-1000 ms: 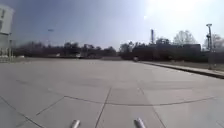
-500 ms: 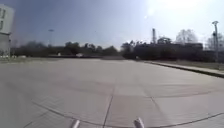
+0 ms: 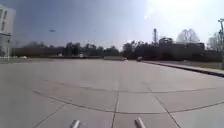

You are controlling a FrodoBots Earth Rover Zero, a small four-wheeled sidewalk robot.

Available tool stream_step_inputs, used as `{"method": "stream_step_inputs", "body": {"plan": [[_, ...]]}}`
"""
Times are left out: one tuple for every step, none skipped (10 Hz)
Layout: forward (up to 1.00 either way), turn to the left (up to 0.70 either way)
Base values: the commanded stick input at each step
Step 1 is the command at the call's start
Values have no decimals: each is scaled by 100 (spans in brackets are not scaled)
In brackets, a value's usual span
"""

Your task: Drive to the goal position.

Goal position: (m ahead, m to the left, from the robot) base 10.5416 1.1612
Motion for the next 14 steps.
{"method": "stream_step_inputs", "body": {"plan": [[100,0],[100,0],[100,0],[100,0],[100,0],[100,0],[100,0],[100,0],[100,0],[100,0],[100,0],[100,0],[100,0],[100,0]]}}
